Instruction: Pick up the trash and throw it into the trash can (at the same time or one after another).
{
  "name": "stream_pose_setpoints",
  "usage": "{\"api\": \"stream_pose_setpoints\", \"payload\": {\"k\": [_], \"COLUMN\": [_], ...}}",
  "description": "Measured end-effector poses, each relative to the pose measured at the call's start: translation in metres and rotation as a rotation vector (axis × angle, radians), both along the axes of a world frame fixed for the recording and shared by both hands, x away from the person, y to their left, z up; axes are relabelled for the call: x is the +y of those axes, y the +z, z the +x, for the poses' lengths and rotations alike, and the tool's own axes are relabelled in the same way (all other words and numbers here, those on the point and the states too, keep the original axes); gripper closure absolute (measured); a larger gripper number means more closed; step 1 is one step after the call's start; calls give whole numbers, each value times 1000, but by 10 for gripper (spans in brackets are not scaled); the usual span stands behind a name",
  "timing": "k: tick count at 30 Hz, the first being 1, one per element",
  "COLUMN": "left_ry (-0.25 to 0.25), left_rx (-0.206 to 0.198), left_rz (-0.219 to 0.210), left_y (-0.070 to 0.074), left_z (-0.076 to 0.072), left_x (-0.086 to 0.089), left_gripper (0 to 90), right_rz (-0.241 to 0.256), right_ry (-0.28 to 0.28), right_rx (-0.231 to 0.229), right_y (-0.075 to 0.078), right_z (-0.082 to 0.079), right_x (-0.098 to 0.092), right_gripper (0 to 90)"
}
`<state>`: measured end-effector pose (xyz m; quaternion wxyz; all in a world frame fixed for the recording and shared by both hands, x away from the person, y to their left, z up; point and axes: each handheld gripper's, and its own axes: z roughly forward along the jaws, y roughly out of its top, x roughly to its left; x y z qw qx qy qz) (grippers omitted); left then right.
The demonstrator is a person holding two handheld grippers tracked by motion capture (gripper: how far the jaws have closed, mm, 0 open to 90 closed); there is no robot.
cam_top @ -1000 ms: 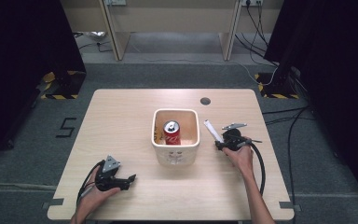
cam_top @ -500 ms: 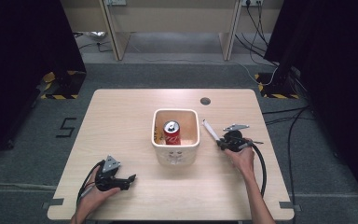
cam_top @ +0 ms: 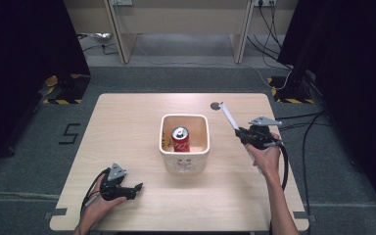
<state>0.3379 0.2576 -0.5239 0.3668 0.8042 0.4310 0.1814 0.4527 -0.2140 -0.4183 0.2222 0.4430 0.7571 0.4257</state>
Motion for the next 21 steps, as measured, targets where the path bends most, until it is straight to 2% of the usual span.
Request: {"api": "stream_pose_setpoints", "payload": {"k": [9,11,21], "left_ry": [0,0,-3], "left_rx": [0,0,1], "left_rz": [0,0,5], "left_y": [0,0,0], "left_z": [0,0,0], "left_x": [0,0,0], "left_gripper": [137,137,137], "right_rz": [18,42,52], "right_ry": [52,68,164], "right_rx": [-65,-72,-111], "right_y": [37,45,76], "right_z": [-5,-5,-3], "right_x": [9,14,59], "right_gripper": [799,799,799]}}
